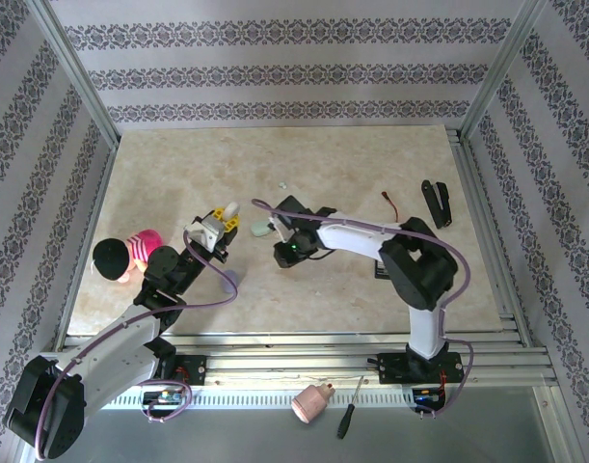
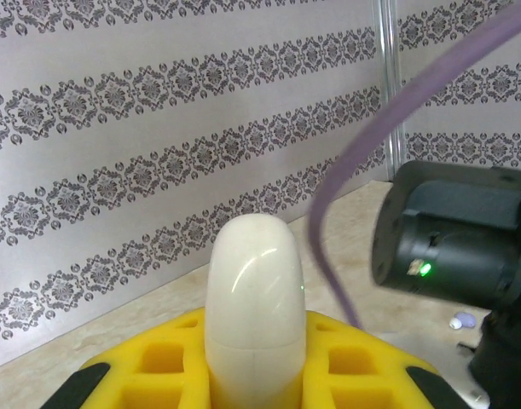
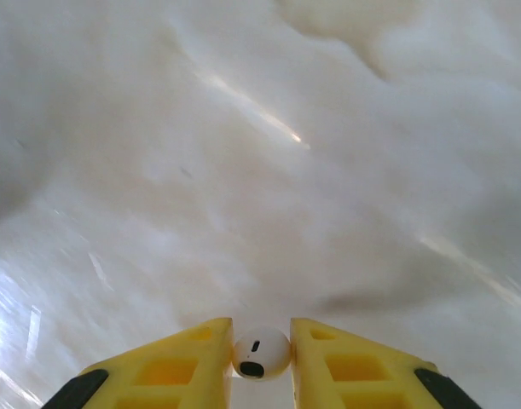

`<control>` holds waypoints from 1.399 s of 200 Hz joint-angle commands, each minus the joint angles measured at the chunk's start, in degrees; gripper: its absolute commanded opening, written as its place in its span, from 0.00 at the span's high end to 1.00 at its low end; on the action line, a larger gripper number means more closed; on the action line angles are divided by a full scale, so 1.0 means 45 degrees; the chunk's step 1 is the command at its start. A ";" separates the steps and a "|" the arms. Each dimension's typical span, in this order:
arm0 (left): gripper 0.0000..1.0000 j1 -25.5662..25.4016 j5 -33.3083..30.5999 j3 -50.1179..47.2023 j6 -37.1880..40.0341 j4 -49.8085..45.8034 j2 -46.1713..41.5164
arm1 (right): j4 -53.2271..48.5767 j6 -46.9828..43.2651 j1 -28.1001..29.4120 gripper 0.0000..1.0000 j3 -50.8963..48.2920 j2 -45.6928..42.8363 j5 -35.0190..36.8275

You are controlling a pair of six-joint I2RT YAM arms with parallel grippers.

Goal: Insert the wireless bluetooth earbuds into the charging case

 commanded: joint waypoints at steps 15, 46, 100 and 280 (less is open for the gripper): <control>1.00 0.0061 0.0387 -0.0128 0.0035 0.0809 -0.0174 | -0.0556 -0.0814 -0.0469 0.75 -0.1622 -0.1400 0.0184; 1.00 0.0052 0.0844 -0.0203 -0.0133 0.0651 -0.0332 | -0.0596 -0.0473 -0.0736 0.75 -0.2524 -0.2095 0.0207; 1.00 0.0061 0.2082 0.0152 -0.0496 -0.0057 -0.0059 | -0.0363 -0.0063 -0.0877 0.42 -0.2892 -0.2682 0.0628; 1.00 0.0068 0.9783 0.1982 -0.1682 -0.1927 0.2565 | 0.5639 -0.3353 -0.1309 0.12 -0.3275 -0.7336 -0.5470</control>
